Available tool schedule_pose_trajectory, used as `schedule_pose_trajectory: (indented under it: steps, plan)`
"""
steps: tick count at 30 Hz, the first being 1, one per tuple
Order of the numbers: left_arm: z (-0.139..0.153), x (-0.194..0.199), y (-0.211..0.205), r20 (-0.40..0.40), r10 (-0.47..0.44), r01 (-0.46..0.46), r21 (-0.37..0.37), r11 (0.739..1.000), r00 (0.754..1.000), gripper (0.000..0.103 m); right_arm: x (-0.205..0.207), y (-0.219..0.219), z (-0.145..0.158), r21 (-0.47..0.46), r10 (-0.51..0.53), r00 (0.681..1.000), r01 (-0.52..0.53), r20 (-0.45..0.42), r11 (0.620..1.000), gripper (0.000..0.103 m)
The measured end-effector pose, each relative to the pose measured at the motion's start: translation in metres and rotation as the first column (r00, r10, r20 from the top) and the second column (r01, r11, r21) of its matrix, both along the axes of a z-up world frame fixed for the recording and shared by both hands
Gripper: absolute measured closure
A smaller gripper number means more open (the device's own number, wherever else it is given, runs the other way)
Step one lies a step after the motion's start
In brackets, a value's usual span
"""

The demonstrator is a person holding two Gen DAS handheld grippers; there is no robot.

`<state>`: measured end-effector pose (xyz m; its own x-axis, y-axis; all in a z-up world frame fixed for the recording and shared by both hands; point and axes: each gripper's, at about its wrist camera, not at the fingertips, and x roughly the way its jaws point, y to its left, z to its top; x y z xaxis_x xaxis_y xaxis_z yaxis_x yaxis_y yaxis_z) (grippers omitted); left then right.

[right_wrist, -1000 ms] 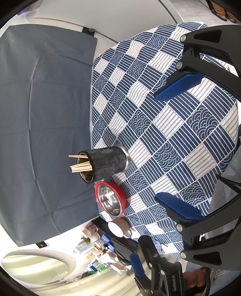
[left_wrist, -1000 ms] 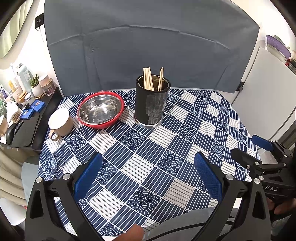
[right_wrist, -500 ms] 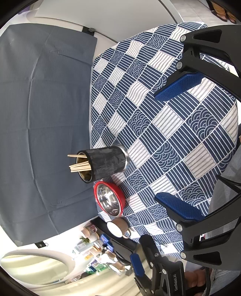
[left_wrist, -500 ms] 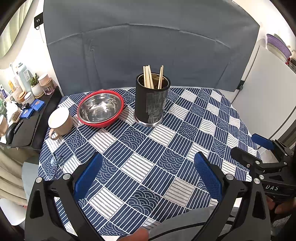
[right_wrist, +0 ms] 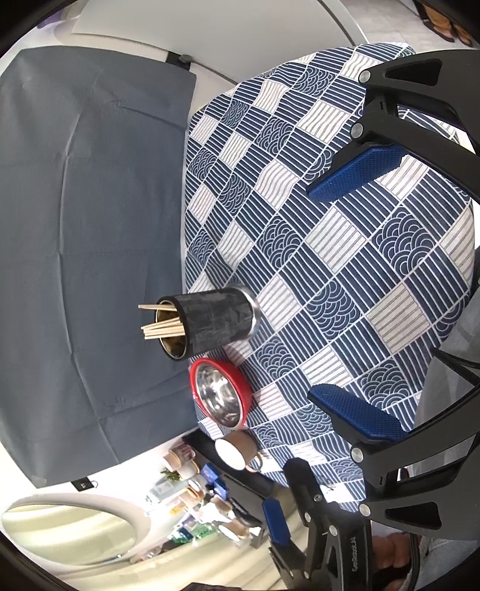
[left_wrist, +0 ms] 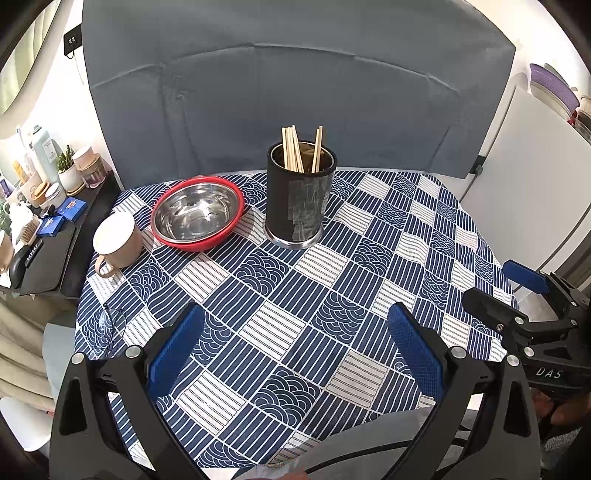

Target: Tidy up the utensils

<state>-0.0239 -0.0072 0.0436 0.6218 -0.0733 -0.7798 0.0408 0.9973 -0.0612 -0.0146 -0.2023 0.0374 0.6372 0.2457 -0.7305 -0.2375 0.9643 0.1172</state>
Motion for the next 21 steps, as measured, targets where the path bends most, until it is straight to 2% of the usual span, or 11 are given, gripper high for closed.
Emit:
schedule_pose_trajectory:
  steps: [13, 21]
  plan:
    - [-0.0006, 0.0005, 0.0007, -0.002, -0.004, 0.004, 0.005, 1.000, 1.000, 0.006, 0.0015, 0.0014, 0.0022, -0.004, 0.013, 1.000, -0.013, -0.001, 1.000, 0.008]
    - [-0.0007, 0.0014, -0.0015, -0.008, -0.011, 0.011, 0.009, 1.000, 1.000, 0.006, 0.0015, -0.0055, 0.0023, 0.016, -0.014, 1.000, 0.014, 0.002, 1.000, 0.008]
